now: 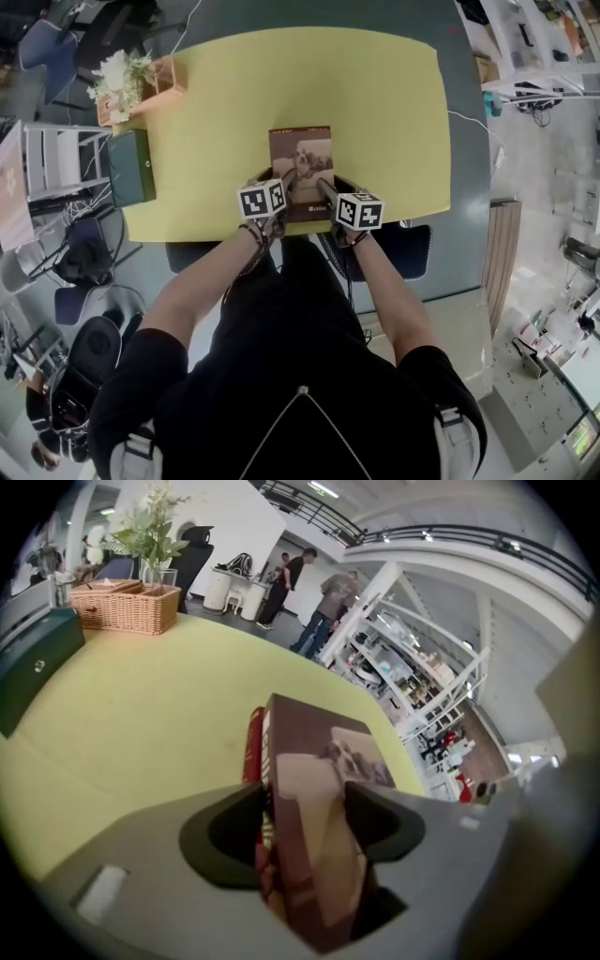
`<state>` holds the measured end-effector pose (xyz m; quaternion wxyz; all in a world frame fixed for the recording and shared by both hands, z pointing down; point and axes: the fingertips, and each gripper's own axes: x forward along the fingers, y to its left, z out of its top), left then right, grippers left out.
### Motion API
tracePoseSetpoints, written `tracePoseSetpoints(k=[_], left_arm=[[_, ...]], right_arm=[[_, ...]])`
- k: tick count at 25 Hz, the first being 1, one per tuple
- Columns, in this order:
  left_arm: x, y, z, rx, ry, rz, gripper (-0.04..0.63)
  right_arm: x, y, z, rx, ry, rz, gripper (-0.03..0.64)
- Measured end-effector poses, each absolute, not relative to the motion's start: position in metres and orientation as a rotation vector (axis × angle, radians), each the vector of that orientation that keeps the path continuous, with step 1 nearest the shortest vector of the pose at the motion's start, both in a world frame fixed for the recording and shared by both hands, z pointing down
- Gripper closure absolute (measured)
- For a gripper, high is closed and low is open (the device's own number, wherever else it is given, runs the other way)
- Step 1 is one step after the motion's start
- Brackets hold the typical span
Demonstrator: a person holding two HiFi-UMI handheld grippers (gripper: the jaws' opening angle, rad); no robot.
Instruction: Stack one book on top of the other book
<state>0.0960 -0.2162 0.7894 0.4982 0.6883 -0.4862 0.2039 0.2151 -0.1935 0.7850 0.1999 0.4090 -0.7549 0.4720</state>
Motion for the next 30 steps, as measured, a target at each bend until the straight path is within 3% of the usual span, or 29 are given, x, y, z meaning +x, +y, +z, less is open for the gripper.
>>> tracePoseSetpoints(k=[30], left_arm=[[0.084,-0.219,0.799,1.655,-1.193,0.456,0.304]], right_arm=[[0.217,-0.2,0.798,1.088,-2.104,1.301,0.445]])
